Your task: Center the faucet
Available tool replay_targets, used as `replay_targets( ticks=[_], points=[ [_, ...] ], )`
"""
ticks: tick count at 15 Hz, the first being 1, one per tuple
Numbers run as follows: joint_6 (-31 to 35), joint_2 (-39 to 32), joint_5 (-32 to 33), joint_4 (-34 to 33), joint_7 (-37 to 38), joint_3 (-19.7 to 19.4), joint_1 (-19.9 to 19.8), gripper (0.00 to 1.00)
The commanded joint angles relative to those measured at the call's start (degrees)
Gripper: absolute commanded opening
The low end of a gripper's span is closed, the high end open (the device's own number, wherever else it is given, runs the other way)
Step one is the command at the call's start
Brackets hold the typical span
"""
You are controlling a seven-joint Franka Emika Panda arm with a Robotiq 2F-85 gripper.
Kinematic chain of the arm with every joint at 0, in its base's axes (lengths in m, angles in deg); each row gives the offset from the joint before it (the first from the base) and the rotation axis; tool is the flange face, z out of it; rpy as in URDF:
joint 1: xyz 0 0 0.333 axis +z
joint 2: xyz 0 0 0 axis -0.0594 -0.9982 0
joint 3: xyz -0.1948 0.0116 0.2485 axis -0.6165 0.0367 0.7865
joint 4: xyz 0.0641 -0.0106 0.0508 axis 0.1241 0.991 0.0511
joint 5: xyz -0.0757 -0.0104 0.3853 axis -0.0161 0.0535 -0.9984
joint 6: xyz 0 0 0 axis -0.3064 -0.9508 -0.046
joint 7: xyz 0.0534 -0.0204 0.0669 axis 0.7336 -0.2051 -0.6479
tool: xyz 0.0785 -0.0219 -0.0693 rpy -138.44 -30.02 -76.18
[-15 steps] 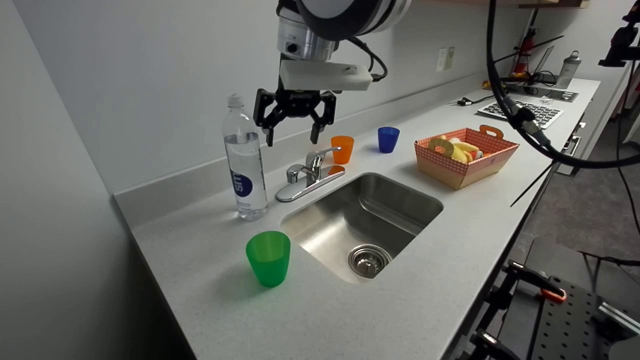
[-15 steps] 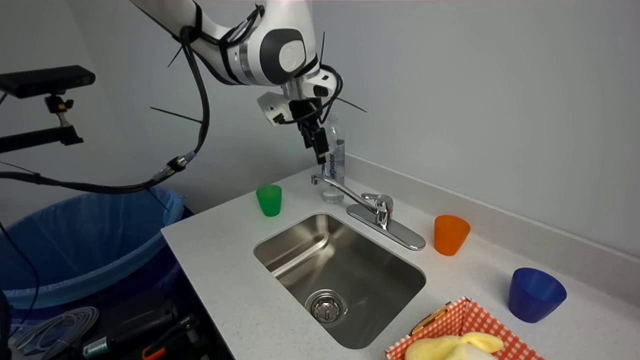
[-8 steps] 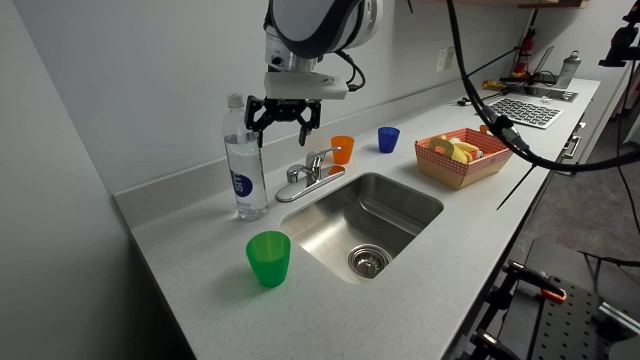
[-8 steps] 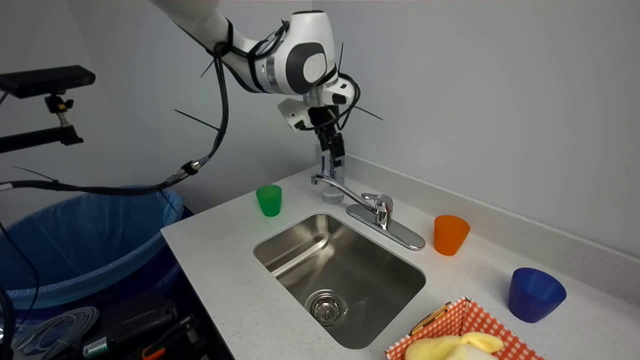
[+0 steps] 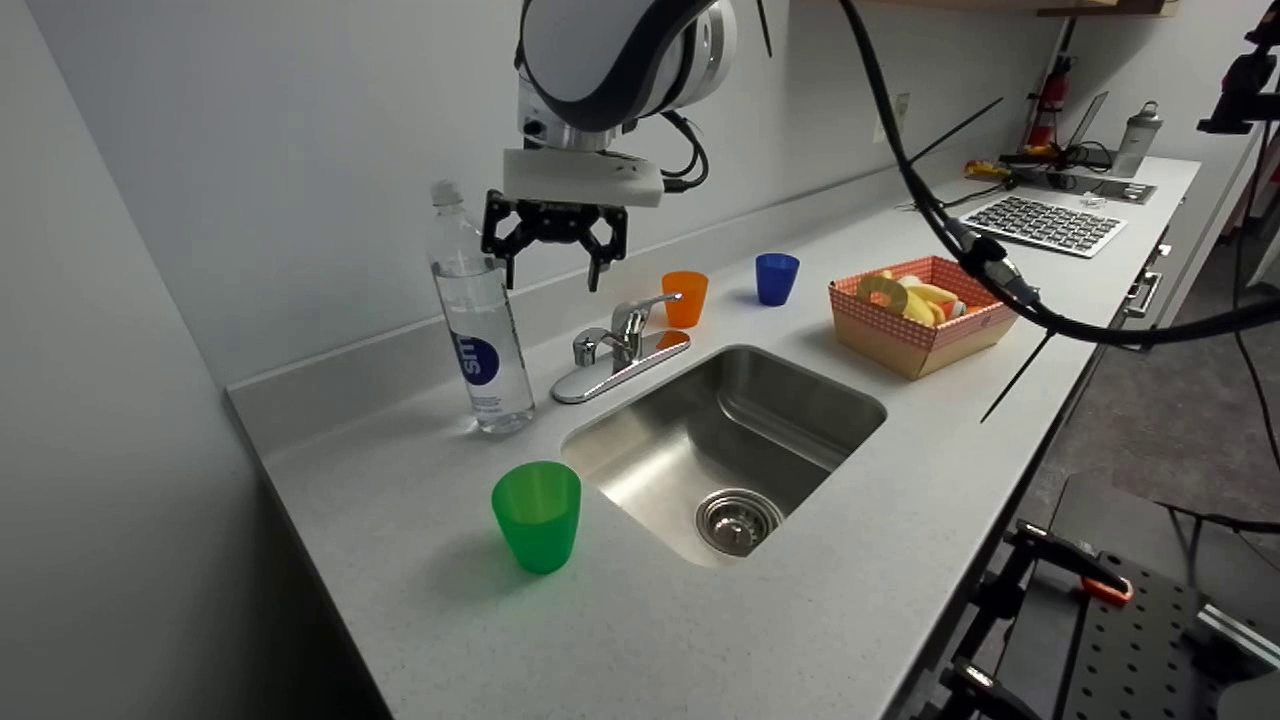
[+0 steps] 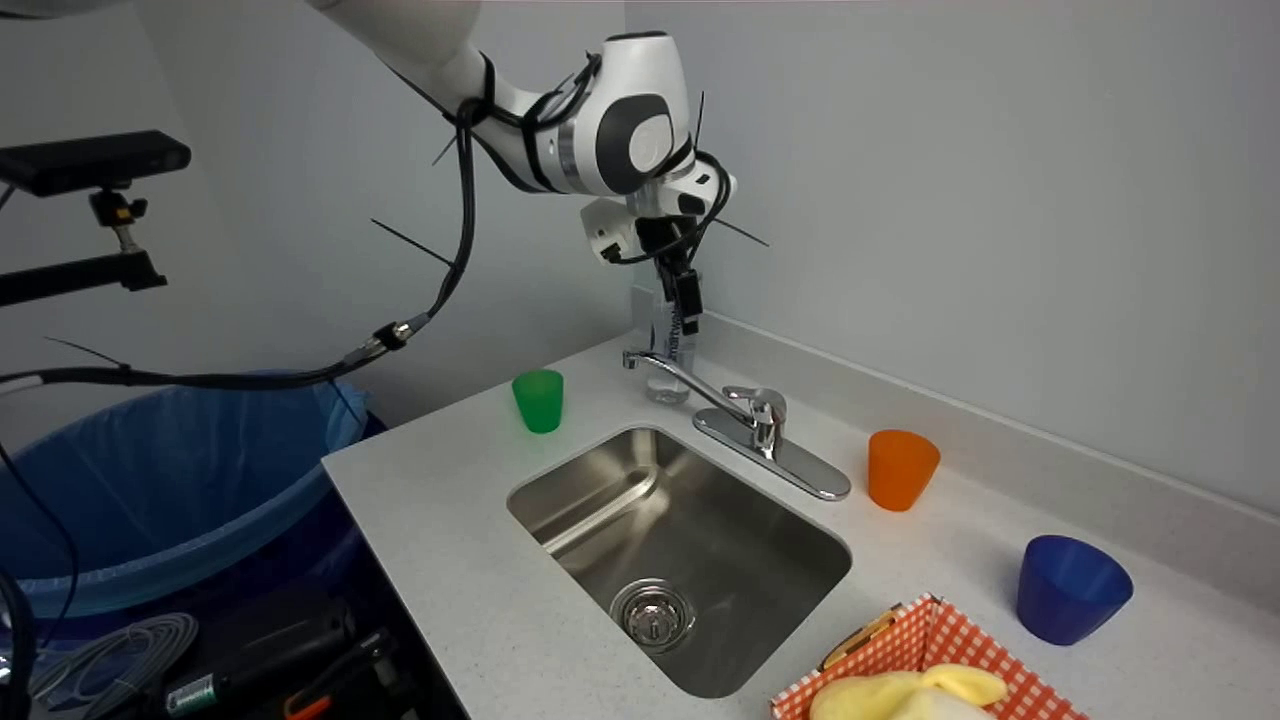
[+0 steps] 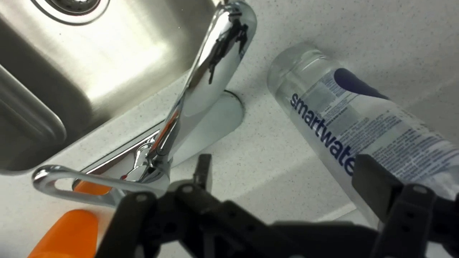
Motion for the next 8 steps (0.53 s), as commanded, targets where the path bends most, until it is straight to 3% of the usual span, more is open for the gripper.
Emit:
replay_targets(
  ticks=[1,8],
  points=[
    [-2.2,-1.9,0.0,-3.5,5.2,-1.7,2.0,1.00],
    [-5.6,-2.5,-1.7,-5.1,4.7,-0.6,1.4,1.00]
  ],
)
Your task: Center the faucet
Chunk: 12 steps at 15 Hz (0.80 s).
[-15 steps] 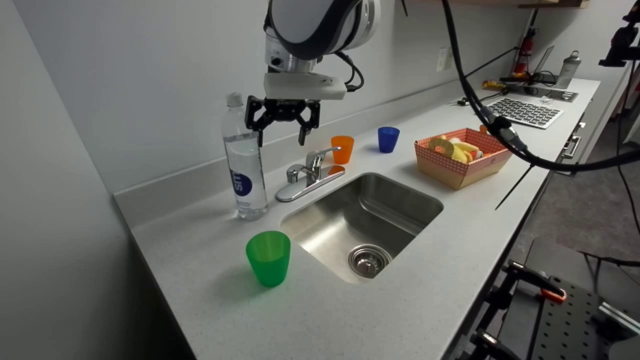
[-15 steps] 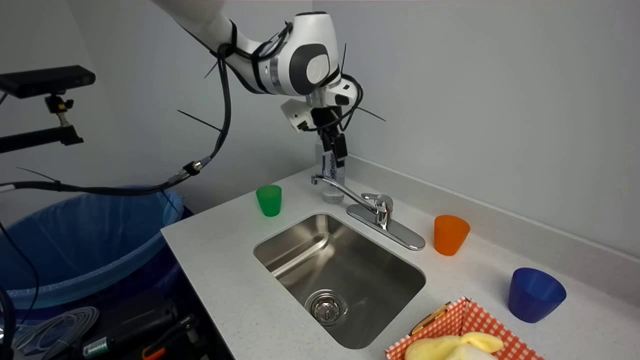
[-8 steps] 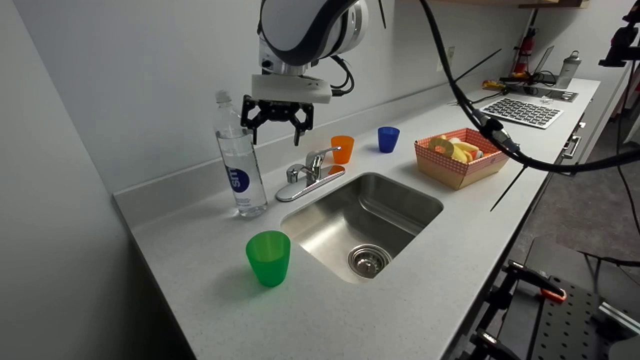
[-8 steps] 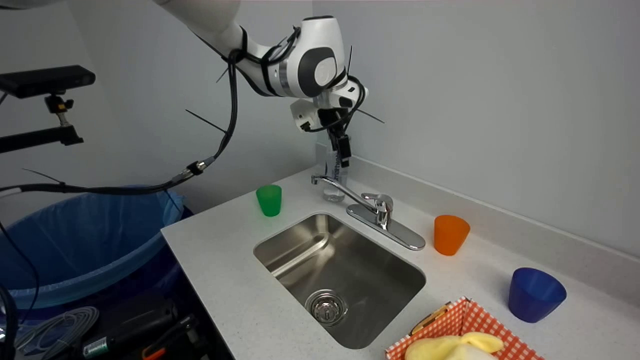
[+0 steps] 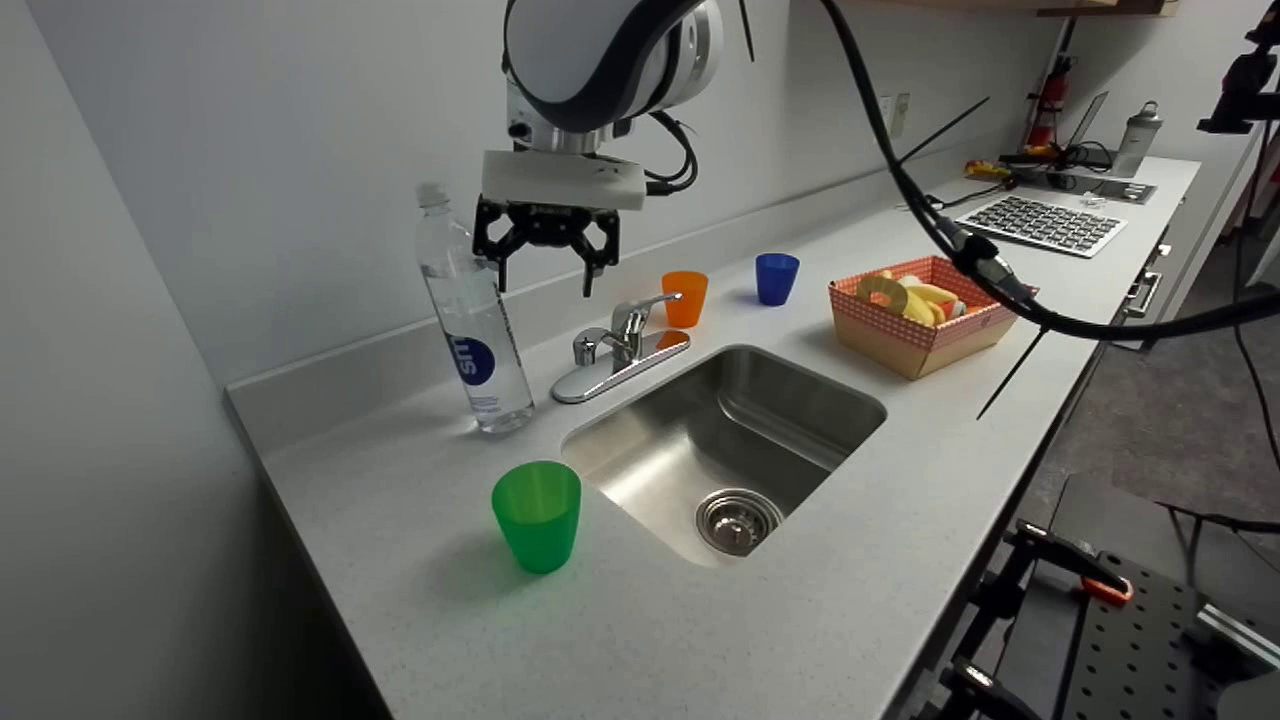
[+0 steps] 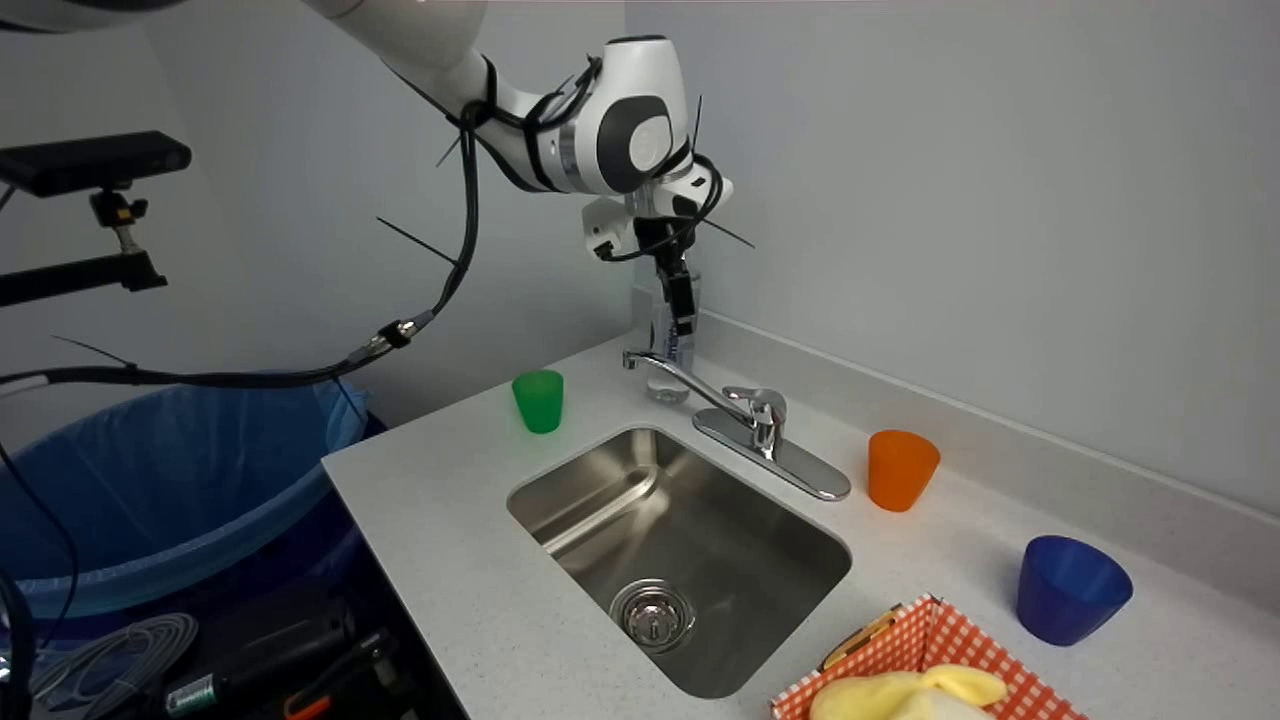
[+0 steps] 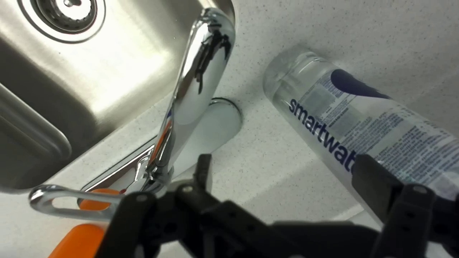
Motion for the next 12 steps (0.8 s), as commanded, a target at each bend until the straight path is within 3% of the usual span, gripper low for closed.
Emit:
replay_targets(
  ticks=[1,2,3,4,12],
  points=[
    [-3.9,-1.2,-1.8,-3.1,0.4,0.0,0.3,1.00],
    [-4.2,-1.2,-2.0,-3.3,0.1,0.1,0.3,1.00],
    [-4.2,-1.3,-2.2,-3.4,-0.5,0.2,0.1,0.75],
    [-4.5,-1.3,-2.1,-3.6,-0.4,0.2,0.2,0.74],
    [-6.4,-1.7,-2.2,-4.5,-0.6,0.2,0.2,0.12]
  ],
)
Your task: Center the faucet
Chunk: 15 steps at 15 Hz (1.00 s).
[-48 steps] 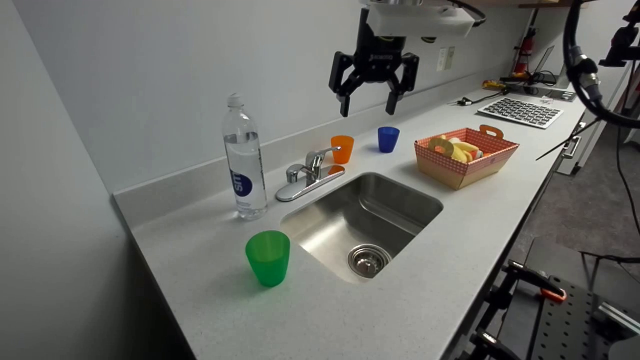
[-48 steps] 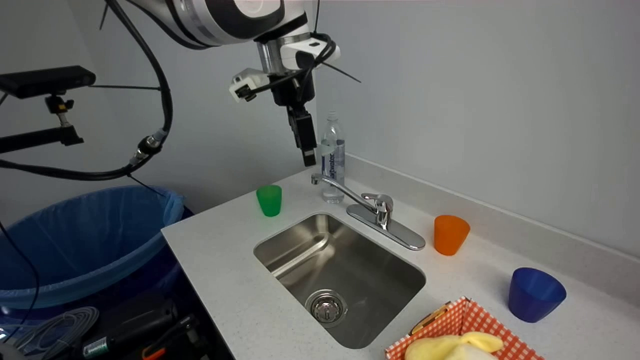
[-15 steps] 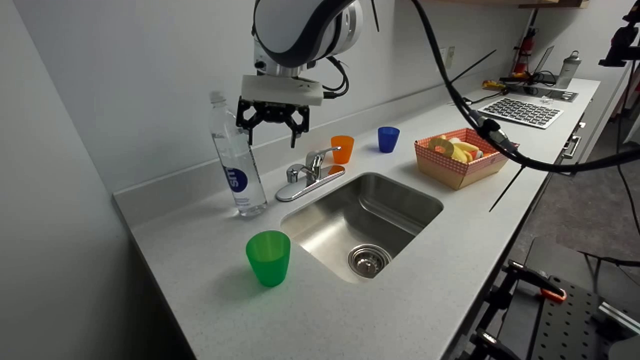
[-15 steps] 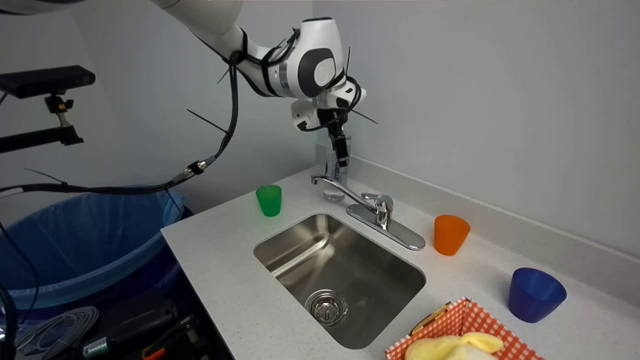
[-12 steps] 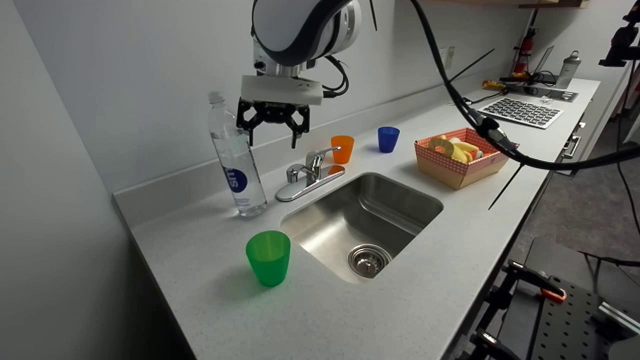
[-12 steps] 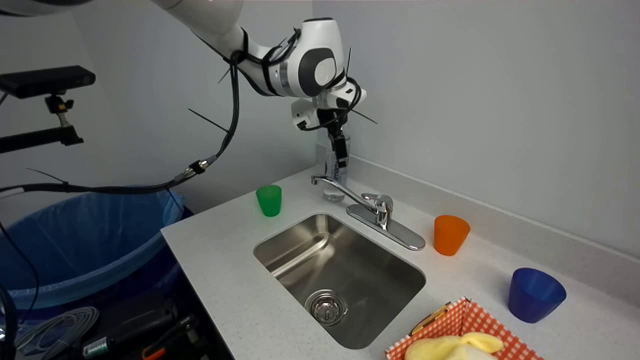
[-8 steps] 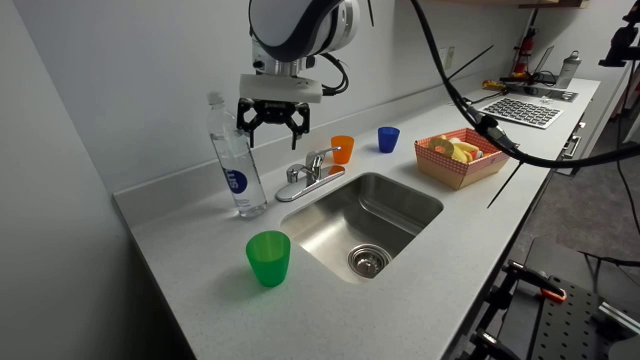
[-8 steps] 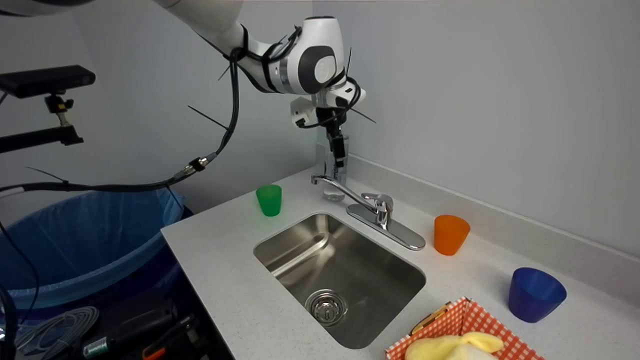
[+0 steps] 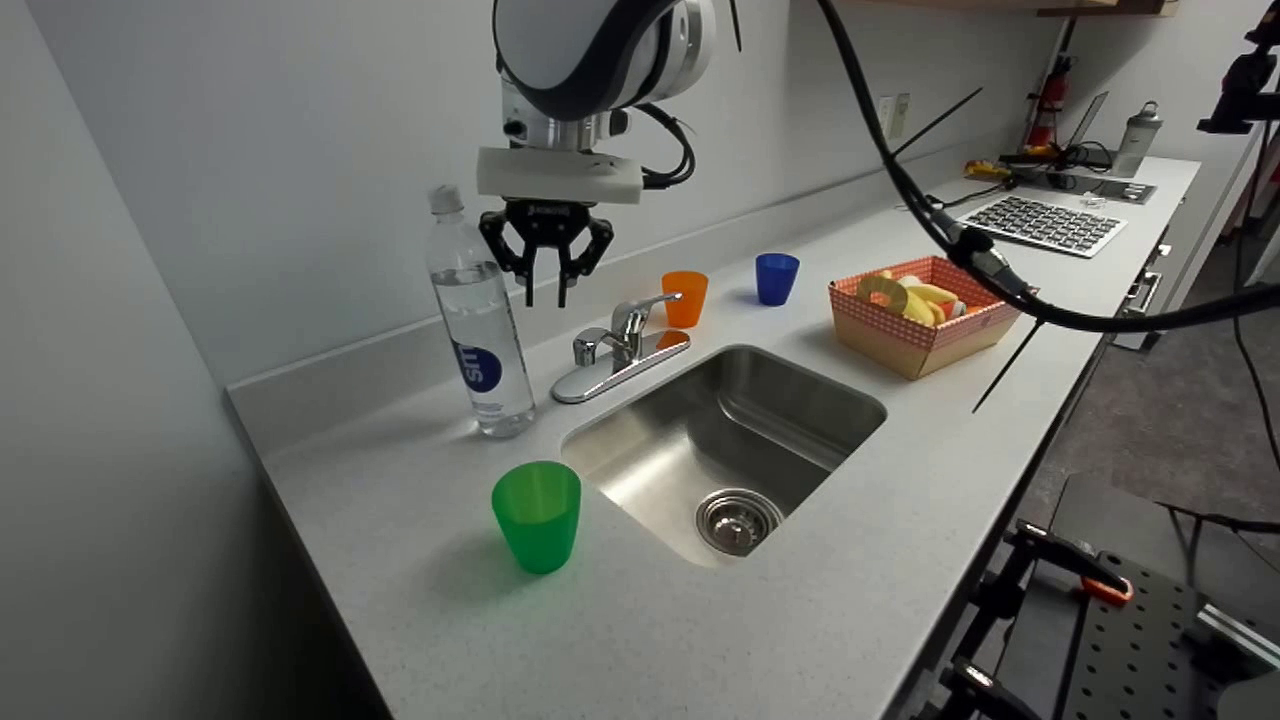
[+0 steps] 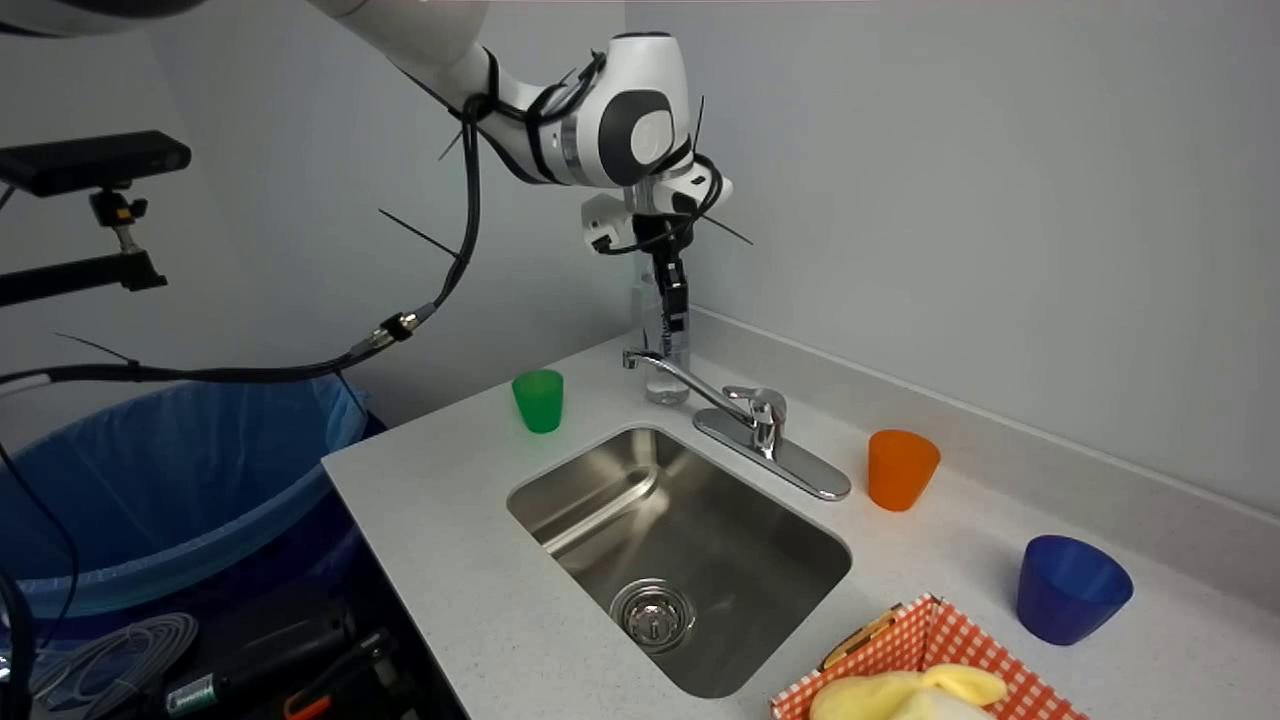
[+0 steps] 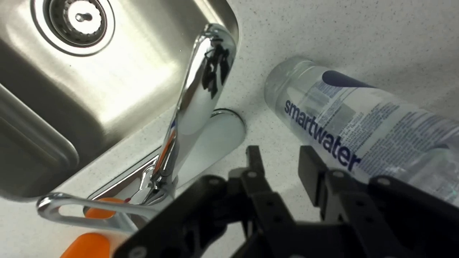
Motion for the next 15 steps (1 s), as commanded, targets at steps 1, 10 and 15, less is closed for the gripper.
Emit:
replay_targets(
  ticks=[1,10,15],
  points=[
    [-3.7,-1.0,-1.1,-2.9,0.0,-0.1,0.3,0.05],
    [-10.7,-1.3,0.0,-5.2,2.3,-0.5,0.6,0.00],
    [-11.0,-1.3,0.0,-5.5,1.4,-0.4,0.5,0.00]
  ],
)
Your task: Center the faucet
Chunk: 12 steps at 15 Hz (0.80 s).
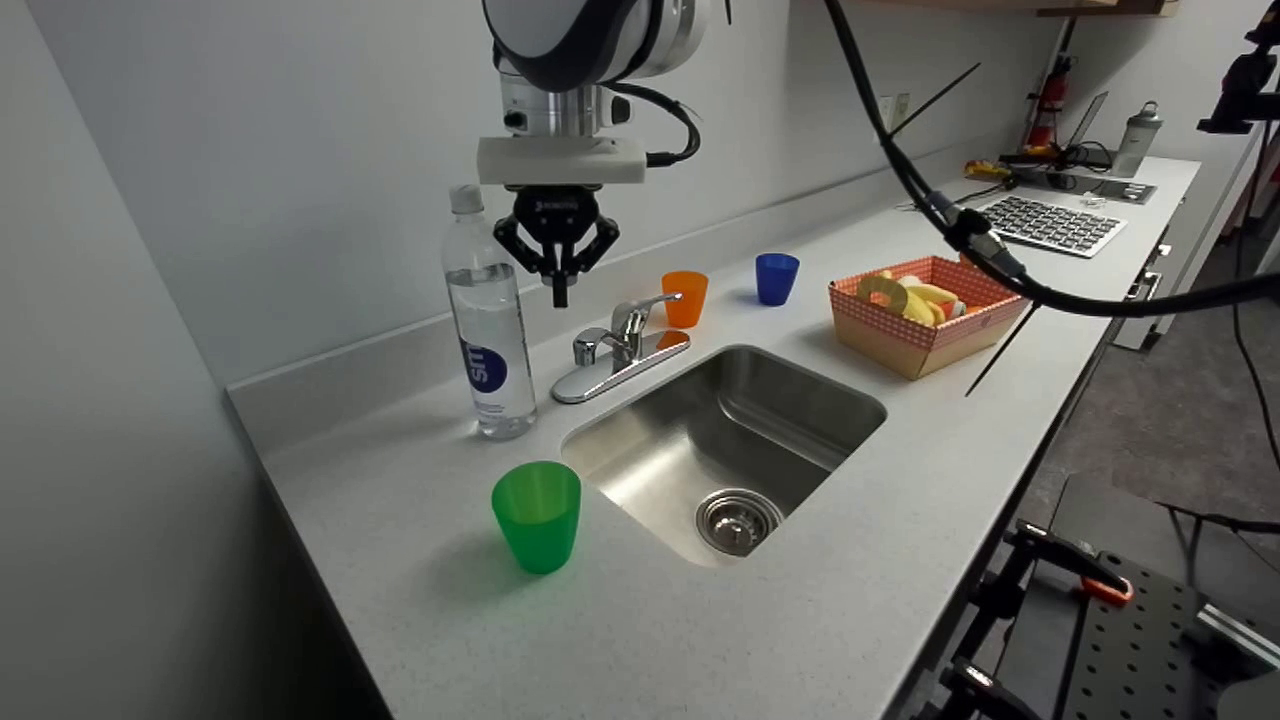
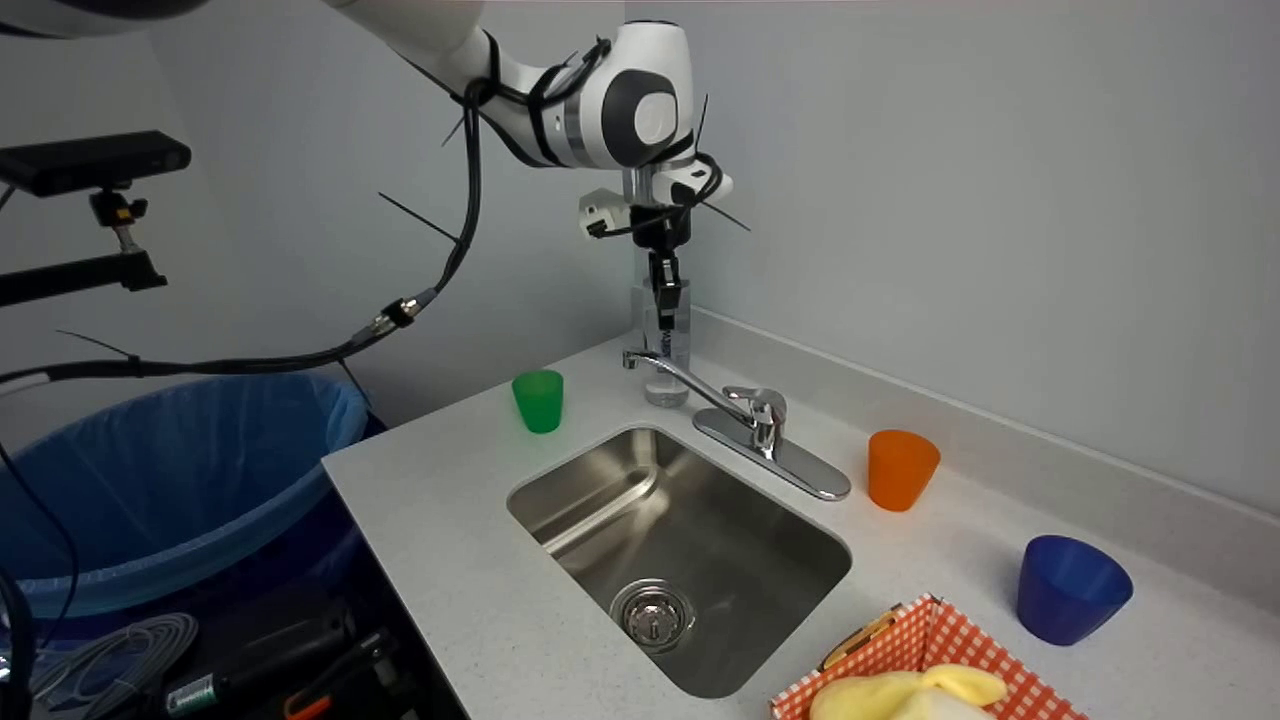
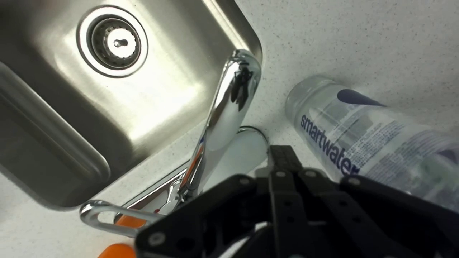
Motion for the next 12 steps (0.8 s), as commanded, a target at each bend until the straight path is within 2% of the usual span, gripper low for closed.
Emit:
replay_targets(
  ticks=[1,2,3,4,6,9,10,11,12],
  points=[
    [3.6,-0.8,0.1,3.8,0.1,0.0,0.6,0.00],
    [3.9,-0.9,0.3,4.2,0.0,0.0,0.7,0.00],
    [4.2,-1.2,0.4,5.0,0.1,-0.1,0.8,0.26],
    [5.7,-1.6,0.6,6.2,-0.1,-0.1,0.9,0.28],
    [10.1,-2.5,1.1,7.3,-0.3,-0.4,1.4,0.40],
    [17.1,-3.0,1.1,8.4,-1.7,-0.3,1.5,0.64],
    [18.4,-3.2,0.5,8.8,-2.5,-0.2,1.4,0.21],
    [18.8,-3.3,0.1,9.2,-3.2,0.0,1.3,0.25],
    [18.2,-3.3,-0.4,9.4,-3.8,0.1,1.2,0.24]
  ],
)
